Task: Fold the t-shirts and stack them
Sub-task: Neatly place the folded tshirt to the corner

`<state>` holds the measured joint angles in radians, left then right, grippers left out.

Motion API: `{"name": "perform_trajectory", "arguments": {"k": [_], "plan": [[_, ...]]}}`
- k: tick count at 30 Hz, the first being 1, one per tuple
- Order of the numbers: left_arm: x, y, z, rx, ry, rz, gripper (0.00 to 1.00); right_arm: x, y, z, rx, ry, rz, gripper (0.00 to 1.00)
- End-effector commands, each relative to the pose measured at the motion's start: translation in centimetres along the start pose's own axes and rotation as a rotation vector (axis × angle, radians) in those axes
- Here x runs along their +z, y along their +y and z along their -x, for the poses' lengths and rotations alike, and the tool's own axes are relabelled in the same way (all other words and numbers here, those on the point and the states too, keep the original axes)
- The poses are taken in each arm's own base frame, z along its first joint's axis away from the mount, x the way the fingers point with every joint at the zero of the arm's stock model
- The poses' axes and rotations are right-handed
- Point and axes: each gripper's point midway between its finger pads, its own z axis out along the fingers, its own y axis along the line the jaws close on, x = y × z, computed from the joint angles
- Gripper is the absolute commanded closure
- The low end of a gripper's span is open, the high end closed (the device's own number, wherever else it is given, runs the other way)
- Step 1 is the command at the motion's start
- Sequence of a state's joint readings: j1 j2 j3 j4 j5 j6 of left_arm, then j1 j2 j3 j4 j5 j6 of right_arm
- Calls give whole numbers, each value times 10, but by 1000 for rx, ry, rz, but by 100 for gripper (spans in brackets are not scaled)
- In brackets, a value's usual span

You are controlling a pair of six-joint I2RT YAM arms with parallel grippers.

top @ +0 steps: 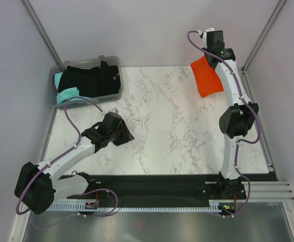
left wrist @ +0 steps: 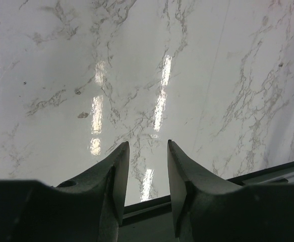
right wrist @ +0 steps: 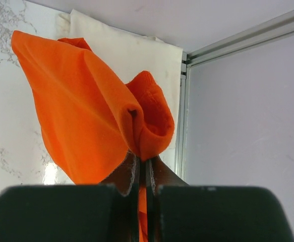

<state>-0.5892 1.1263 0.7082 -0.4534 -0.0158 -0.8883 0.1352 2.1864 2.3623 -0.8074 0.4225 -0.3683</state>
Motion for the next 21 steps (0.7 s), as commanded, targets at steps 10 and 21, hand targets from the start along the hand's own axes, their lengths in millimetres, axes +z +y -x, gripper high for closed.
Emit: {"name": "perform_trajectory", "arguments": {"k": [10, 21], "plan": [[1, -20, 17, 39, -16, -60, 57, 26, -34, 18, 72, -89, -71, 100], [15, -29, 21, 54, 27, -48, 57, 75, -40, -6, 111, -63, -88, 100]]}}
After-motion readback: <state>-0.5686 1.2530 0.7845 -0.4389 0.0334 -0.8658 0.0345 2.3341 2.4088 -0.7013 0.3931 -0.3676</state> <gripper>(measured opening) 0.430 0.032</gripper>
